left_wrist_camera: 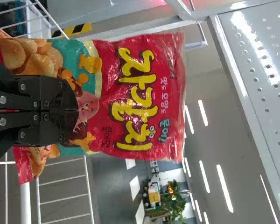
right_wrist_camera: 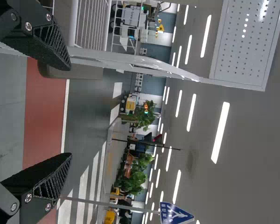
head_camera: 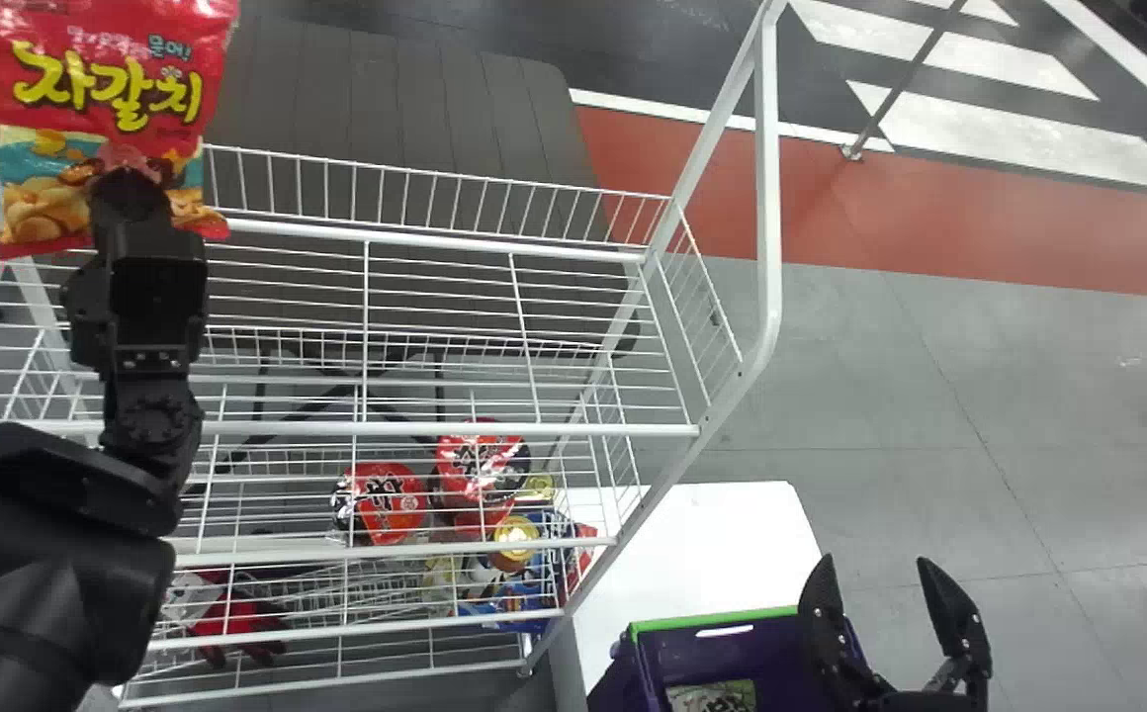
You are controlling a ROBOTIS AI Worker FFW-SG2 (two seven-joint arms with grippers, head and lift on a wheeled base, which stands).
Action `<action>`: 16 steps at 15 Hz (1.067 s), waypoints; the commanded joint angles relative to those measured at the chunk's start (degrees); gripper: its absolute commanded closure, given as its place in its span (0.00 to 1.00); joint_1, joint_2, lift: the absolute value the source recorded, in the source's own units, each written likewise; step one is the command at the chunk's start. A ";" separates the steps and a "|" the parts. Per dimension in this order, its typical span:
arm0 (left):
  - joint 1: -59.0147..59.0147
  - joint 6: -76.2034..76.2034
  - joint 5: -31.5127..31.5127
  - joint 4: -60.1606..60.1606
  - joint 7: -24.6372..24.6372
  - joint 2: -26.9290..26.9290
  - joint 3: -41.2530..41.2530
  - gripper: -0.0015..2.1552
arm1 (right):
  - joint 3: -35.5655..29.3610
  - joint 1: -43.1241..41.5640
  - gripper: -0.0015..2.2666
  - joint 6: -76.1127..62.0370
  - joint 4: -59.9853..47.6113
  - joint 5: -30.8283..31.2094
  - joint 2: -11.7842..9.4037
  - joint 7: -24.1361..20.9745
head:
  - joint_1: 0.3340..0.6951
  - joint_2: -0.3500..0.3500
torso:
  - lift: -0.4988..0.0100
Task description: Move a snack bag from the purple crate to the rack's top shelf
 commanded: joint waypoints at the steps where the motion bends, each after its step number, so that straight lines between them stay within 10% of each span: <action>1: 0.12 -0.20 0.37 0.03 -0.25 -0.15 -0.07 0.62 | -0.03 -0.01 0.08 -0.02 0.09 0.07 0.00 0.01 | 1.00 0.01 | 0.98; 16: 1.61 0.67 2.92 0.39 -9.21 -0.15 3.97 0.62 | 0.23 0.07 0.08 -2.30 0.79 0.51 0.26 -0.07 | 1.00 0.03 | 0.98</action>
